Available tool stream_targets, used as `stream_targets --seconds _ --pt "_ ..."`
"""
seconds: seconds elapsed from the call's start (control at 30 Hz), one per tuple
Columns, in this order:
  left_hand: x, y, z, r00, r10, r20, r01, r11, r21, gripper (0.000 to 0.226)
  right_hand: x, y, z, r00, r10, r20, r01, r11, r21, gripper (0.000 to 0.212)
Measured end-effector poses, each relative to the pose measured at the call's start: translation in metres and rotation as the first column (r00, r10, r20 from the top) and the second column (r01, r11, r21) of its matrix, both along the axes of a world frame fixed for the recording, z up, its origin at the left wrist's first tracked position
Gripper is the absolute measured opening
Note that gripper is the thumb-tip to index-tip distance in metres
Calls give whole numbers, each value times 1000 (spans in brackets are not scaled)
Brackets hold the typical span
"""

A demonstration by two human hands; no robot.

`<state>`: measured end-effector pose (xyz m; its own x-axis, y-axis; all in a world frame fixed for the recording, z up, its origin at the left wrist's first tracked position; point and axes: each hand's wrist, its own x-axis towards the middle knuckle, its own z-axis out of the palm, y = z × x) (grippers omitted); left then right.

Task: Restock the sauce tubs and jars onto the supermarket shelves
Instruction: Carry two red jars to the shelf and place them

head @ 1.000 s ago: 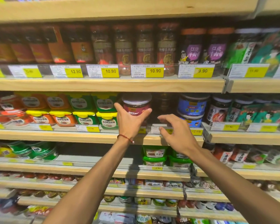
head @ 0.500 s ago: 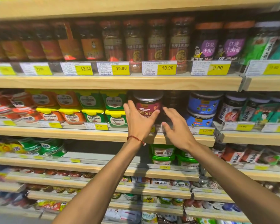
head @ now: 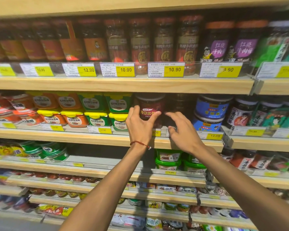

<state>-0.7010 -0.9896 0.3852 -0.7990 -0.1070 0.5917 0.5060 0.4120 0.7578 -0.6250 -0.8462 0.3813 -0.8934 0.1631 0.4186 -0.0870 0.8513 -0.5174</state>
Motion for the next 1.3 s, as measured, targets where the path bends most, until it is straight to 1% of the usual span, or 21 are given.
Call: stream_targets --seconds 0.17,0.27,0.37,0.47,0.57,0.63,0.73,0.8,0.9,0.93,1.0,1.03,1.1,1.2,1.27,1.3 --pt "3 8 -3 999 -1 42 -2 997 73 71 5 4 -2 999 -3 52 -1 998 64 50" --pt "6 9 -3 1000 22 17 -24 995 92 66 8 9 -3 998 11 56 -15 997 81 47" --pt "7 12 -4 998 57 15 -58 990 130 64 11 14 -1 999 -1 32 -2 995 100 42" --pt "7 16 -6 996 80 42 -86 983 162 65 17 19 -1 999 -31 7 29 987 161 38" --pt "6 20 -8 994 94 56 -103 976 191 61 23 22 -1 999 -40 -27 45 971 233 34" --pt "6 23 -9 991 107 80 -121 972 201 65 26 23 -3 999 -35 -35 43 962 269 33" --pt "9 26 -9 987 120 102 -140 965 220 68 31 27 -5 998 -32 -54 46 960 276 31" --pt "18 27 -9 989 120 84 -138 956 260 69 36 30 -7 996 -23 -82 45 961 272 29" --pt "37 28 -18 992 107 -61 -88 962 257 56 46 33 -11 989 -46 -137 82 960 269 26" --pt "44 28 -21 991 89 -103 -62 970 237 48 51 34 -13 985 -64 -160 105 959 264 25" --pt "56 27 -26 991 9 -132 11 988 153 36 63 36 -17 976 -99 -194 147 956 253 25" --pt "62 27 -29 990 -48 -134 58 996 71 32 69 37 -20 973 -115 -198 164 954 252 26" --pt "73 26 -35 977 -164 -135 142 977 -159 28 82 39 -26 972 -151 -179 195 944 266 26" --pt "86 27 -45 962 -252 -110 170 860 -481 31 100 41 -37 965 -223 -137 253 929 271 28" --pt "94 27 -52 963 -260 -74 157 762 -628 33 114 42 -47 956 -275 -98 292 919 264 32" --pt "98 26 -56 961 -273 -49 169 717 -676 35 122 41 -53 948 -309 -77 319 912 258 34"
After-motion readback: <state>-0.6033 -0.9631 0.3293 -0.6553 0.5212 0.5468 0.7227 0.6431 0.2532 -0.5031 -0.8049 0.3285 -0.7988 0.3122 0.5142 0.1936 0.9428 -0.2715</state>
